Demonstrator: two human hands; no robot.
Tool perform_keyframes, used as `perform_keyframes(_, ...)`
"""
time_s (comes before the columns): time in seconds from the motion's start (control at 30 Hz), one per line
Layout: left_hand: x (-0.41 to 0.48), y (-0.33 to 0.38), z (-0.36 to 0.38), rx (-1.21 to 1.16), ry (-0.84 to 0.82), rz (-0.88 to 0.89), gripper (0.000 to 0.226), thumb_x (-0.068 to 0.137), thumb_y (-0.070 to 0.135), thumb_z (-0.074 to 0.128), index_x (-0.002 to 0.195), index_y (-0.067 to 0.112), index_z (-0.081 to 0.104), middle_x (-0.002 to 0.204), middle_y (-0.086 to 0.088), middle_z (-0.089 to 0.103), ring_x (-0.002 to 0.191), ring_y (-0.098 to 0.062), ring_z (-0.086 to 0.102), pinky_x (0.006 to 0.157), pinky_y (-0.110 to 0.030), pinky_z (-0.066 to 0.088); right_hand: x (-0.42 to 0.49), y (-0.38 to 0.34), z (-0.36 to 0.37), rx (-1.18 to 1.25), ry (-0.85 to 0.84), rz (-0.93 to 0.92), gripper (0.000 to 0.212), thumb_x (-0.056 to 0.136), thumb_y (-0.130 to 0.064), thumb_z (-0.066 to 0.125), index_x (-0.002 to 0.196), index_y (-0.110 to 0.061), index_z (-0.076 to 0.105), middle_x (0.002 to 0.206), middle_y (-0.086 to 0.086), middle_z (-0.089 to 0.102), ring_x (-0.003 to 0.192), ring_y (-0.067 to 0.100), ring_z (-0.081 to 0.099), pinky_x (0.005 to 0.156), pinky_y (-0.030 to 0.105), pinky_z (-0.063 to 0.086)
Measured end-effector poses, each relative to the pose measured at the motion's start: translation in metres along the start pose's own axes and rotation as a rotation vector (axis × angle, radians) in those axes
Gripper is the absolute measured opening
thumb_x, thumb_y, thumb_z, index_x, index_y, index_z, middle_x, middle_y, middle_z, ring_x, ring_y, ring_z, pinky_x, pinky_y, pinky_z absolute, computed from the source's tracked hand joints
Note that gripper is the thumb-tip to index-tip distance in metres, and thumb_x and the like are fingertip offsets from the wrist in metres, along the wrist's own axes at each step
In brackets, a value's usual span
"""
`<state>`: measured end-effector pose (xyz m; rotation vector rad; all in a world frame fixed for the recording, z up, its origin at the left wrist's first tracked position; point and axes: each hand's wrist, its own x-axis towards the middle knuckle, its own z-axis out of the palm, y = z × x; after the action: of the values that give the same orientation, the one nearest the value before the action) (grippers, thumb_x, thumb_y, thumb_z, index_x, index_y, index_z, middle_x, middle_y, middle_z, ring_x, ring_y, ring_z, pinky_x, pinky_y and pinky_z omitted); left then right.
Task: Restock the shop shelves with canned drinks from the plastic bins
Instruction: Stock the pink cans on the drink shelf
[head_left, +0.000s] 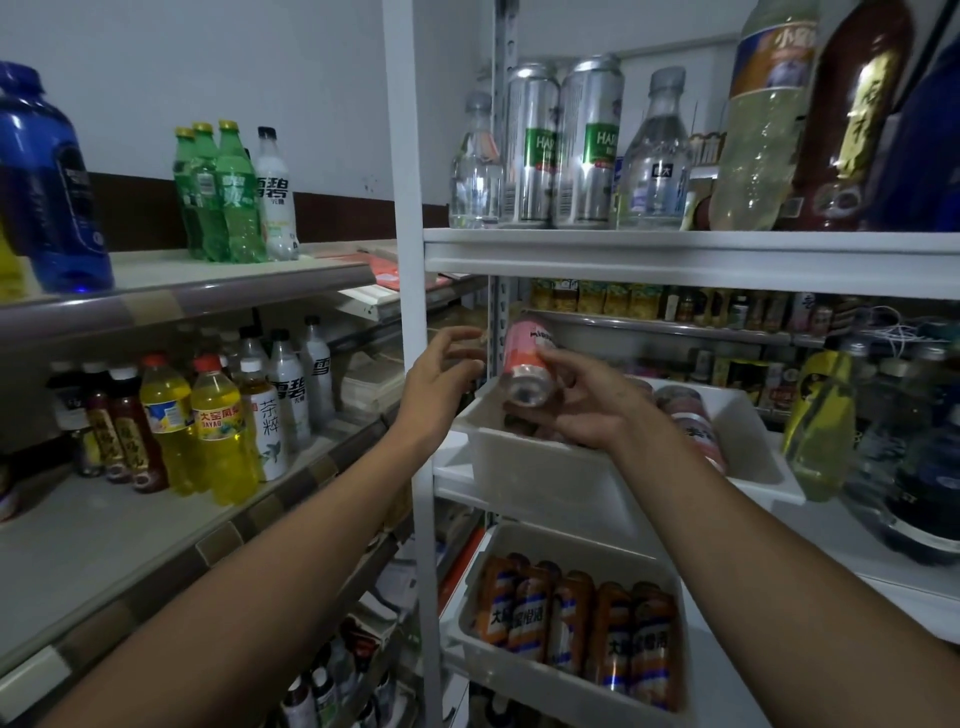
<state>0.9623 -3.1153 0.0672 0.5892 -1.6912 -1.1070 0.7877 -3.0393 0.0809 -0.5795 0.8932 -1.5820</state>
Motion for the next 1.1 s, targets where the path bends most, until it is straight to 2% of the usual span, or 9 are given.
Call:
perform_keyframes(0.13,-0.006,0.004,-0.008,0.040,0.010,0.023,0.033,0.096,0.010,0.058,0.127,0.020,0.060,0.122,-0.005,0.065,0.112,-0.024,0.065,0.100,-0.051,0.054,-0.002,0.012,0.004,-0.188,-0.065,-0.076,0.034,0.086,0.003,0.066,0.117,-0.009,0.060,0.116,0.018,0.065,0.113,0.038,0.063,0.100,0.060,0.049)
perform_keyframes(0.27,-0.015,0.009,-0.023,0.099,0.021,0.045,0.032,0.096,0.010,0.056,0.126,0.022,0.060,0.119,-0.006,0.066,0.110,-0.021,0.066,0.098,-0.044,0.056,-0.004,0.019,0.016,-0.175,-0.166,-0.147,0.065,0.080,0.008,0.067,0.139,-0.014,0.051,0.123,0.017,0.067,0.108,0.033,0.068,0.076,0.045,0.062)
perform_keyframes(0.33,-0.020,0.013,-0.032,0.071,0.035,0.027,0.032,0.096,0.005,0.056,0.124,0.020,0.061,0.116,-0.011,0.066,0.110,-0.026,0.066,0.092,-0.039,0.058,-0.005,0.024,0.023,-0.213,-0.204,-0.189,0.073,0.078,0.010,0.068,0.141,-0.021,0.048,0.119,0.013,0.068,0.101,0.030,0.071,0.081,0.045,0.061)
perform_keyframes(0.43,-0.034,0.019,-0.046,0.066,0.060,0.019,0.031,0.093,0.013,0.060,0.122,0.025,0.062,0.118,-0.005,0.066,0.112,-0.025,0.065,0.093,-0.043,0.057,-0.004,0.035,0.044,-0.265,-0.241,-0.214,0.083,0.069,0.007,0.075,0.140,-0.025,0.045,0.126,0.013,0.062,0.110,0.034,0.066,0.088,0.048,0.059)
perform_keyframes(0.57,-0.058,0.028,-0.076,0.066,0.114,0.004,0.031,0.094,0.015,0.064,0.123,0.023,0.061,0.118,-0.004,0.066,0.111,-0.024,0.065,0.091,-0.045,0.058,0.005,0.062,0.074,-0.290,-0.279,-0.188,0.066,0.080,0.006,0.071,0.137,-0.022,0.051,0.132,0.013,0.063,0.114,0.034,0.065,0.086,0.048,0.059)
perform_keyframes(0.67,-0.075,0.034,-0.102,0.065,0.149,0.020,0.031,0.094,0.010,0.065,0.123,0.018,0.061,0.114,-0.005,0.067,0.104,-0.021,0.068,0.080,-0.033,0.061,0.003,0.087,0.102,-0.356,-0.314,-0.197,0.048,0.085,-0.003,0.072,0.127,-0.019,0.058,0.126,0.014,0.068,0.112,0.033,0.067,0.100,0.055,0.052)
perform_keyframes(0.83,-0.099,0.041,-0.145,0.137,0.200,0.030,0.039,0.092,-0.002,0.063,0.127,0.015,0.061,0.114,-0.006,0.065,0.094,-0.016,0.068,0.071,-0.022,0.056,-0.002,0.131,0.156,-0.404,-0.266,-0.268,0.079,0.071,-0.028,0.089,0.134,-0.020,0.043,0.124,0.013,0.067,0.109,0.032,0.069,0.095,0.051,0.056)
perform_keyframes(0.97,-0.117,0.048,-0.178,0.185,0.314,0.007,0.041,0.082,0.018,0.082,0.118,0.028,0.064,0.111,0.001,0.068,0.099,-0.016,0.067,0.073,-0.023,0.056,-0.007,0.149,0.197,-0.280,-0.330,-0.140,0.033,0.099,-0.031,0.057,0.128,-0.014,0.057,0.109,0.012,0.071,0.086,0.022,0.069,0.061,0.029,0.057)
perform_keyframes(1.1,-0.138,0.059,-0.218,0.284,0.477,0.040,0.069,0.061,0.042,0.084,0.121,0.015,0.064,0.117,-0.009,0.071,0.109,-0.021,0.068,0.088,-0.037,0.057,-0.014,0.171,0.222,-0.266,-0.473,-0.114,0.024,0.100,-0.013,0.047,0.111,-0.023,0.066,0.093,0.000,0.075,0.079,0.014,0.067,0.064,0.029,0.053)
